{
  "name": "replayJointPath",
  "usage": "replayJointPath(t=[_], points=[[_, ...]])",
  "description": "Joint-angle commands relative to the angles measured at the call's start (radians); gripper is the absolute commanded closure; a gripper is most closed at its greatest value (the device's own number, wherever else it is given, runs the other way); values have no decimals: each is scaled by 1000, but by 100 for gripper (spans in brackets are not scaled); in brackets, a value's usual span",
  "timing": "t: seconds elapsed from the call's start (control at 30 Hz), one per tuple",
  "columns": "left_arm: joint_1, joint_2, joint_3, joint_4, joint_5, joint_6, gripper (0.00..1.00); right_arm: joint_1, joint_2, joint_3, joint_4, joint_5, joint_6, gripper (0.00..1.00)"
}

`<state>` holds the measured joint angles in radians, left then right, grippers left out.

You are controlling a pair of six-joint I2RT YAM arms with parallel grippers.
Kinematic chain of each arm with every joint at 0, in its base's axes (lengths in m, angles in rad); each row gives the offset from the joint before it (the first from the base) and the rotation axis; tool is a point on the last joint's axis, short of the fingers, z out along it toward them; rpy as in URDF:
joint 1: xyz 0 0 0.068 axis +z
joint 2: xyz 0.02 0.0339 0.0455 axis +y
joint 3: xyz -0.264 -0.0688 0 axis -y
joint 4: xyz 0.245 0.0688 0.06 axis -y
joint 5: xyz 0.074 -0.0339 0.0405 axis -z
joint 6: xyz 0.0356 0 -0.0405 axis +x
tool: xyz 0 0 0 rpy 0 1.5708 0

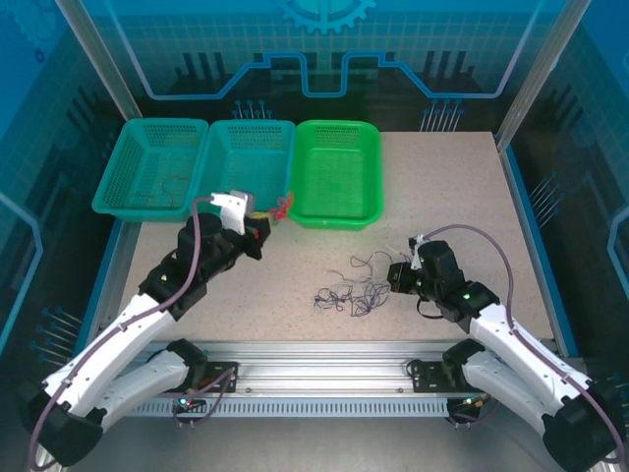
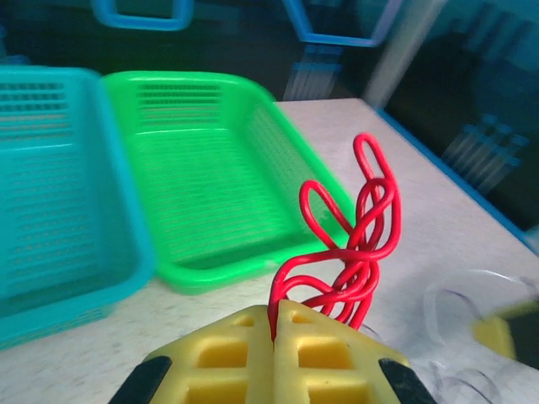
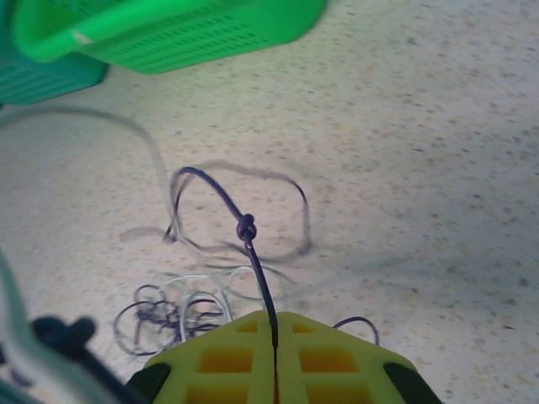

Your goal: Untangle the cables

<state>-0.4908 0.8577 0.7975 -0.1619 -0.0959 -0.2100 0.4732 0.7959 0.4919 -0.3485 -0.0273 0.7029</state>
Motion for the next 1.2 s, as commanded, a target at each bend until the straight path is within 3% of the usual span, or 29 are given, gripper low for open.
replayJointPath(t=[0.0, 0.2, 0.3, 0.43, 0.67, 0.73, 0.8, 0.83, 1.0, 1.17], points=[[159, 44, 107, -52, -103, -40, 100, 55, -38, 54, -15, -65, -33, 100], [573, 284, 293, -50, -33, -121, 100, 120, -114, 62, -61, -46, -24, 100], [695, 423, 379, -39, -8, -156, 100, 124, -142, 70, -97, -68, -23, 100], [796, 621, 526, -86, 19, -177, 100, 129, -179, 76, -130, -88, -8, 100], [896, 913, 677, -200, 193, -319, 100, 131, -205, 86, -176, -71, 3, 100], [900, 961, 699, -223, 193, -311, 89, 131, -198, 95, -187, -68, 5, 100], [900, 974, 696, -213, 211, -302, 71, 131, -194, 105, -189, -76, 5, 100], [898, 967, 685, -202, 221, -302, 66, 131, -192, 111, -186, -87, -1, 100], [890, 803, 573, -96, 274, -336, 61, 133, -170, 148, -172, -141, -67, 100], [819, 566, 463, -43, 338, -312, 61, 132, -105, 203, -175, -179, -148, 100]])
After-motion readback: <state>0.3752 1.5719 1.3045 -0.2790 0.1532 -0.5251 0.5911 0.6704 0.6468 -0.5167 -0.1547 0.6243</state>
